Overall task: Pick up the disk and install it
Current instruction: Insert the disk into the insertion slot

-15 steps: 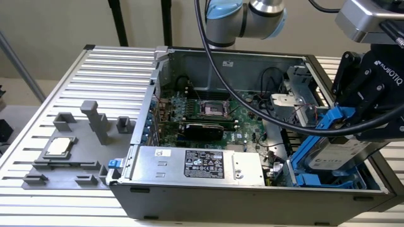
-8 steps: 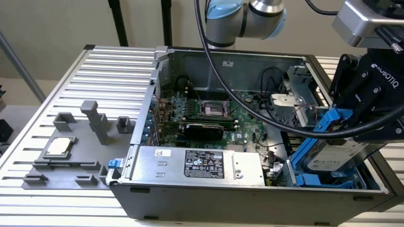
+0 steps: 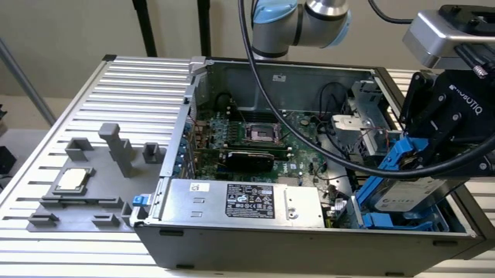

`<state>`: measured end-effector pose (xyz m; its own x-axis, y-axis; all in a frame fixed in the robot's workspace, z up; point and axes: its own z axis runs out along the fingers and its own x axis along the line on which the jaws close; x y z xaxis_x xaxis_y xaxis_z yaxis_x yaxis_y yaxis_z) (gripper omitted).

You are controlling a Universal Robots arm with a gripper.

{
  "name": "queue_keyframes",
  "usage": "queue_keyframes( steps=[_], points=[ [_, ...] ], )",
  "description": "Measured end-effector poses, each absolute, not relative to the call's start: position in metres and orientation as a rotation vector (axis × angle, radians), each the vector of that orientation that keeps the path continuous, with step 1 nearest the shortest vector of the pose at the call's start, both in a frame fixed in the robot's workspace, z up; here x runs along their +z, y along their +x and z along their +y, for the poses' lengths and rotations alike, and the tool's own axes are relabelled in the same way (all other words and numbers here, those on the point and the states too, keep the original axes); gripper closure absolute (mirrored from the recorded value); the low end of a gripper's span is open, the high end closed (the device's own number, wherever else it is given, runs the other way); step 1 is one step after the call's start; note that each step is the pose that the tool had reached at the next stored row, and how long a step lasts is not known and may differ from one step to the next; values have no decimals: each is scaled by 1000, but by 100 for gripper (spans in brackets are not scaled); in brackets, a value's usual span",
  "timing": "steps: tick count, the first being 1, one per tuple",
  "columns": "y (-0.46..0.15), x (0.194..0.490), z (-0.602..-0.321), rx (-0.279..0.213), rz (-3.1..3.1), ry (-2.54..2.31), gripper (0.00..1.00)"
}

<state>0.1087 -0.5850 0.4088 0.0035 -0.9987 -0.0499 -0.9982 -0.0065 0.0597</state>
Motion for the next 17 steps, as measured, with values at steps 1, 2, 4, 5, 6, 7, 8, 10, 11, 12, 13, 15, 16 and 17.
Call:
queue_keyframes(
  steps=[1,2,4,5,6,7,8,10,11,12,13,15,16,17],
  points=[
    [109,408,-585,-122,-2206,2223,67],
    [109,407,-585,-122,-2203,2226,67],
    [109,406,-585,-122,-2196,2232,67],
    [109,405,-585,-122,-2193,2235,67],
    [109,404,-585,-122,-2190,2238,67],
    [109,404,-585,-123,-2187,2241,66],
    [109,403,-585,-122,-2184,2243,66],
    [109,402,-585,-122,-2179,2248,60],
    [109,402,-585,-122,-2176,2250,60],
    [109,402,-585,-122,-2174,2252,60],
    [109,402,-585,-122,-2172,2254,60],
    [111,402,-585,-123,-2168,2258,60],
    [113,401,-585,-125,-2166,2261,60],
    [116,402,-585,-128,-2166,2264,60]
  ],
)
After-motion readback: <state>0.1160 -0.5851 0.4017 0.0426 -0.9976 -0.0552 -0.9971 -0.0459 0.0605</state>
